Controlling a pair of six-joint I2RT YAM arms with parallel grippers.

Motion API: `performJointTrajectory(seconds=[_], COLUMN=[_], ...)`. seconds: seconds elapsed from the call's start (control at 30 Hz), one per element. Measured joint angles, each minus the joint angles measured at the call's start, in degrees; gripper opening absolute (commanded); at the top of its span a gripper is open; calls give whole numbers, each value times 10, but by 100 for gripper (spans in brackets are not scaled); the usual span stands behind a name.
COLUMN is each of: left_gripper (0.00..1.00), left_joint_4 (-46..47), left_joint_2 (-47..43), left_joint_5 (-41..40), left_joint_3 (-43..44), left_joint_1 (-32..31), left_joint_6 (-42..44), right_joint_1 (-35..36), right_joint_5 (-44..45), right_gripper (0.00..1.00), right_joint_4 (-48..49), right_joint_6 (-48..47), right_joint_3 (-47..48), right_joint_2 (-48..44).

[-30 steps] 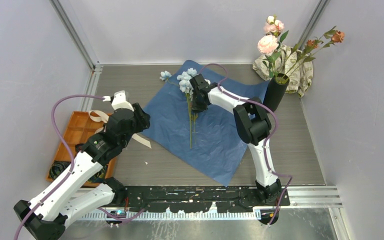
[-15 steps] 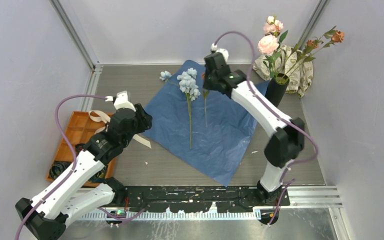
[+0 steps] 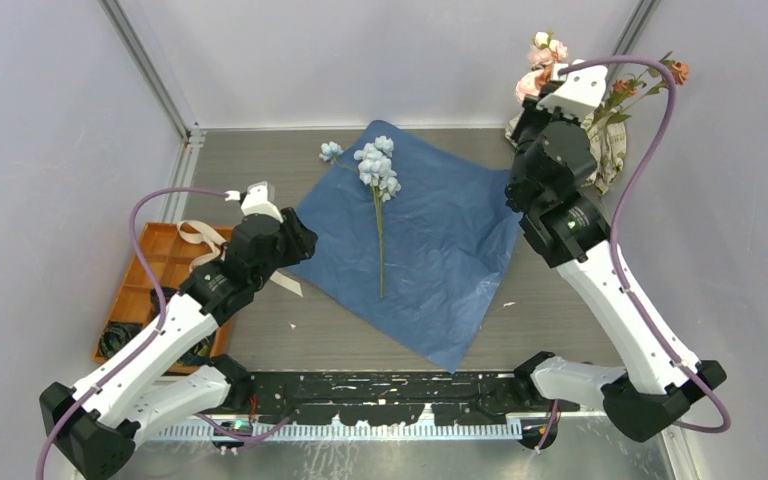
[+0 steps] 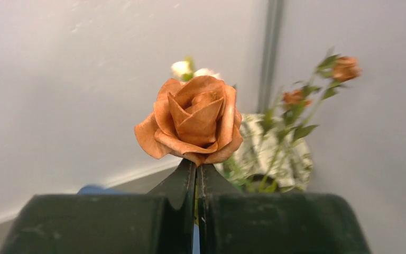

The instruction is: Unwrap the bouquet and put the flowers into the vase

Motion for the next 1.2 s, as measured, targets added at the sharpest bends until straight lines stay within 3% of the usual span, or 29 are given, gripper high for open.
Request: performJointTrajectory(seconds=[0.17,0.3,0.43,0.73,1.2], left_gripper=[46,46,46,45,46], left_joint_4=[21,34,49,68,80], left_joint_2=[17,22,23,35,40], left_joint_5=[24,37,43,49,48], left_joint_3=[-9,-15,-23,-32,-40], left_joint_1=[0,0,0,0,0], left_joint_6=[-10,-12,-13,-14,-13], right_joint_1=[-85,-198,-263,-287,-304], right_joint_5=[49,27,0,-56,-68], right_gripper=[1,1,1,1,1], right_joint_4=[163,177,182,249,317], right_joint_6=[-100,-67,-24,13,28], right_joint_3=[-57,-81,-99,-103,-145], right_joint_2=[4,40,62,96,145])
